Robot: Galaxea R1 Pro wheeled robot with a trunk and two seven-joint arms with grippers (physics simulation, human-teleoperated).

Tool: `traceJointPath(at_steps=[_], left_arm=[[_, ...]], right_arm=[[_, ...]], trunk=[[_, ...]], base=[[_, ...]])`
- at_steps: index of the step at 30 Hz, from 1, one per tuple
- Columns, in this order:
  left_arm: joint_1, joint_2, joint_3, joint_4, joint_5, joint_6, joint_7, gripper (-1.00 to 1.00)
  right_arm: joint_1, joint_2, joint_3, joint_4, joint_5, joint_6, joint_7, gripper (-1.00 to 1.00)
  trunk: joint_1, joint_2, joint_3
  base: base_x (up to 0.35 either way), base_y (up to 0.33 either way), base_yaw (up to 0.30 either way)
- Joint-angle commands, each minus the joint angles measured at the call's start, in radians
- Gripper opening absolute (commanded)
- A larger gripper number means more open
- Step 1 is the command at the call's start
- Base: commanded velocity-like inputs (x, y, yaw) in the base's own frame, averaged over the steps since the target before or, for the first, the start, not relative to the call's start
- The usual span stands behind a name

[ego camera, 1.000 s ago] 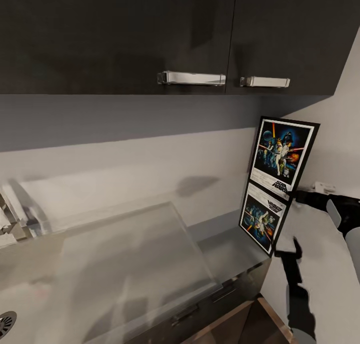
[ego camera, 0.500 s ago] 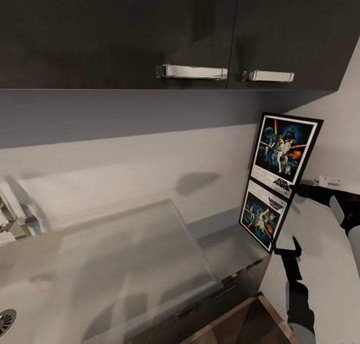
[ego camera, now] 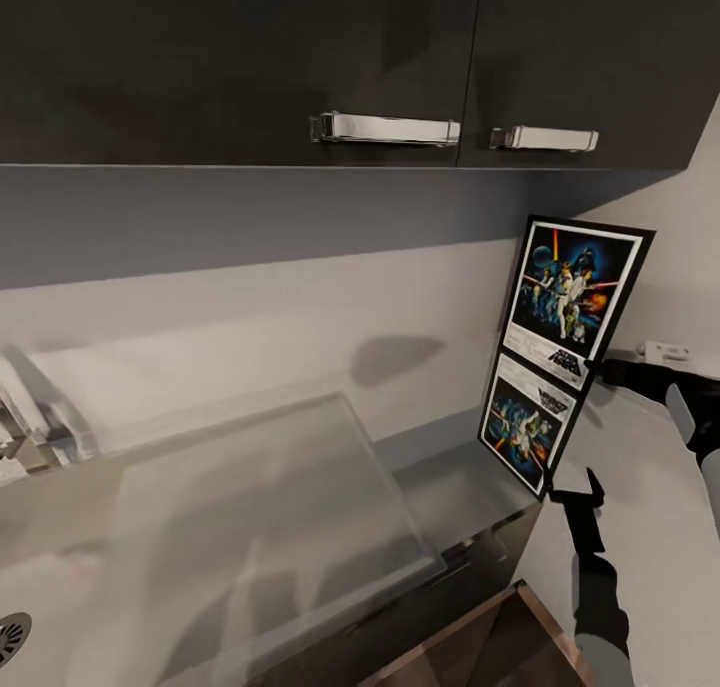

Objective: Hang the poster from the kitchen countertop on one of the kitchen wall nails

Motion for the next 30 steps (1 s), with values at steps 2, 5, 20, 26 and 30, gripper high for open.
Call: traceJointPath(at_steps=[2,5,20,26,30], left_arm=[[0.0,-0.001,0.005,0.0,0.003,0.0,-0.01,1.0],[0.0,-0.001,0.006,0.001,0.003,0.0,-0.01,1.0],[0.0,-0.001,0.0,0.044,0.003,-0.002,-0.008,1.0],[0.0,-0.001,0.001,0.045,0.003,-0.003,-0.007,1.0],[0.0,-0.001,0.001,0.045,0.003,-0.003,-0.006,1.0]], right_arm=[[-0.004,0.001,-0.007,-0.002,0.007,0.007,0.007,1.0],[-0.029,0.001,-0.007,0.001,0.008,0.008,0.007,1.0],[-0.088,0.004,-0.006,0.1,0.008,0.001,0.0,1.0],[-0.116,0.003,-0.006,0.111,0.009,0.0,-0.003,1.0],[-0.132,0.003,-0.006,0.144,0.009,-0.004,-0.005,1.0]], trunk=[[0.0,-0.001,-0.004],[0.0,-0.001,-0.009],[0.0,-0.001,-0.034],[0.0,-0.001,-0.044],[0.0,-0.001,-0.05]], base=[[0.0,0.0,0.0],[0.0,0.0,0.0],[0.0,0.0,0.0],[0.0,0.0,0.0],[0.0,0.0,0.0]])
